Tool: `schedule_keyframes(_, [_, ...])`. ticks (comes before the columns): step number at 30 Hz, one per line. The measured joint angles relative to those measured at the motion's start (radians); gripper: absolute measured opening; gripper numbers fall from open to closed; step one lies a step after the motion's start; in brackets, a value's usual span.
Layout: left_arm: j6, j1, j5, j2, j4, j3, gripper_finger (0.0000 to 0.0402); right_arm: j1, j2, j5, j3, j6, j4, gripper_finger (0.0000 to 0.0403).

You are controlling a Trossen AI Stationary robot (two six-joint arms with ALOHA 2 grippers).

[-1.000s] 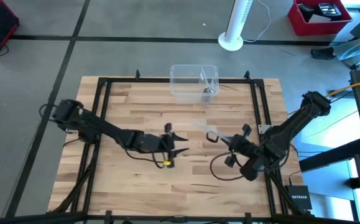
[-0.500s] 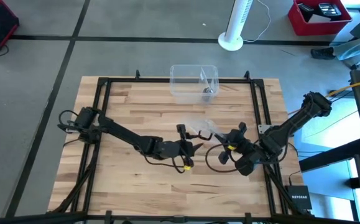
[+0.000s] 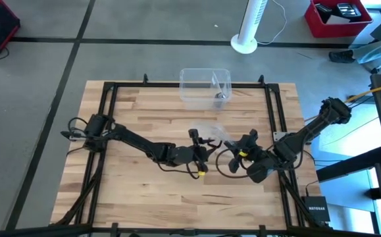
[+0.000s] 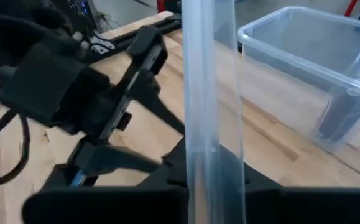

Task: Roll bandage
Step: Close the transparent tupperware lid

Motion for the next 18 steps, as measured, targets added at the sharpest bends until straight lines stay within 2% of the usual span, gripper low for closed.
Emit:
schedule_keyframes(4, [0.002,0.004,-0.002,0.001,-0.004,0.0,0.0142,0.0,0.0,-0.007,0.0,-0.005,0.017,0.0034])
schedule_keyframes(10, [-0.022,-0.01,0.029,0.001,-0.011,0.0,0.0039,0.0,0.0,-0.038,0.0,-0.022,0.024,0.0038])
schedule_keyframes(13, [-0.037,-0.012,0.064,0.001,-0.018,-0.001,0.0021,0.003,0.0,-0.076,0.0,-0.028,0.018,0.005])
schedule_keyframes(16, [-0.07,-0.016,0.072,-0.017,-0.063,-0.001,0.0026,0.001,-0.005,-0.105,0.0,-0.063,0.026,0.0076])
schedule_keyframes(18, [-0.097,-0.019,0.078,-0.052,-0.128,-0.001,0.0027,0.008,-0.029,-0.178,0.009,-0.09,0.004,0.0097])
